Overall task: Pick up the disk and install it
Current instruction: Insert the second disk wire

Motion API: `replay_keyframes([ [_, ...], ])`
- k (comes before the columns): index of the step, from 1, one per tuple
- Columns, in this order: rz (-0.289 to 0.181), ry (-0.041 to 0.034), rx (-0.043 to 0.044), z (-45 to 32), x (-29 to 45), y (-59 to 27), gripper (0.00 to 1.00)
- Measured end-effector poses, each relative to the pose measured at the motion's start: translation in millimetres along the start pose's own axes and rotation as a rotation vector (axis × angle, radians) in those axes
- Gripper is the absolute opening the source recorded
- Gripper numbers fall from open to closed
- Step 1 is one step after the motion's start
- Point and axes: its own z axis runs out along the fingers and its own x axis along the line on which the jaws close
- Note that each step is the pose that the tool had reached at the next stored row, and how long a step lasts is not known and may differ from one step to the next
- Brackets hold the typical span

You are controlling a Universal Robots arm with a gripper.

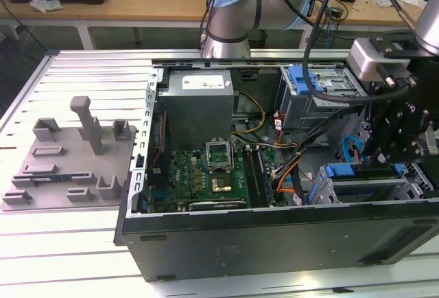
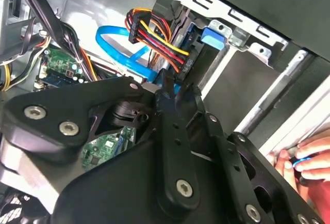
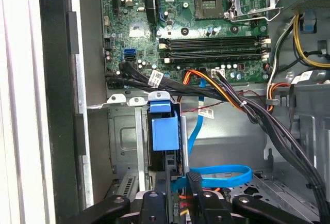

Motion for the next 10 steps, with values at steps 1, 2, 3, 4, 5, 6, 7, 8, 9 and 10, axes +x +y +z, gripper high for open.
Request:
replay_keyframes([
  [1,0.0,0.0001,0.0,-4.7,0.0,0.0,0.3],
  [2,0.0,0.0007,0.0001,-9.5,0.0,0.1,0.3],
  [3,0.0,0.0014,0.0001,-12.5,0.0,0.3,0.3],
  [4,0.0,0.0023,0.0001,-16.0,0.0,0.6,0.3],
  [5,0.0,0.004,0.0003,-21.6,0.0,1.2,0.3],
  [6,0.0,0.005,0.0006,-25.0,0.0,1.6,0.3],
  [7,0.0,0.0064,0.0014,-29.6,0.0,2.5,0.3],
  [8,0.0,0.0074,0.0023,-32.2,-0.1,3.3,0.3],
  [9,0.0,0.0094,0.0033,-34.3,-0.2,4.6,0.3],
  [10,0.0,0.0129,0.0048,-36.6,-0.5,7.0,0.3],
])
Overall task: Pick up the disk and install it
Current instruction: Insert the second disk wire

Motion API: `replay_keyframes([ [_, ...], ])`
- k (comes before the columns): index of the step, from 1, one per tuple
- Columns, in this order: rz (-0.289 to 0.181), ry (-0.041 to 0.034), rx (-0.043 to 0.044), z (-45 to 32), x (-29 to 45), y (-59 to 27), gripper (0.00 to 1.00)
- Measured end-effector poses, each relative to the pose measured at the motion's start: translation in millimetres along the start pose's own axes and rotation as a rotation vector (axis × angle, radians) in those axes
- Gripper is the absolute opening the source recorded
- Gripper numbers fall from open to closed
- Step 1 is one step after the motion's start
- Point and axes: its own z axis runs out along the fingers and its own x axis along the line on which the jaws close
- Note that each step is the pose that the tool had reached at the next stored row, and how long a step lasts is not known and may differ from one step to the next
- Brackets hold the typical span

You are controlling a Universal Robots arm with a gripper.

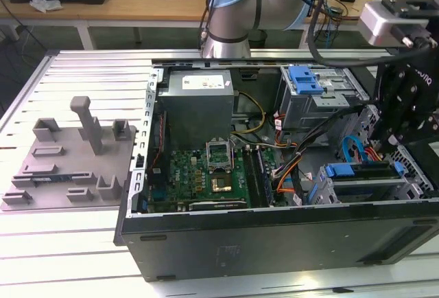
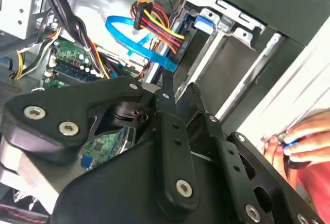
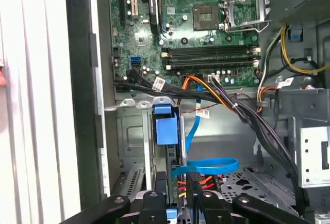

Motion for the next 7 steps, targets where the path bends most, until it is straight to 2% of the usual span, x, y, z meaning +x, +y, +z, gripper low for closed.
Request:
replay_keyframes([
  [1,0.0,0.0088,0.0019,-2.4,-0.6,4.3,0.22],
  [3,0.0,0.0141,0.0034,-3.1,-1.0,8.1,0.11],
  [4,0.0,0.0163,0.0042,-3.1,-1.6,10.3,0.11],
  [7,0.0,0.0166,0.0043,-3.1,-1.6,10.8,0.11],
])
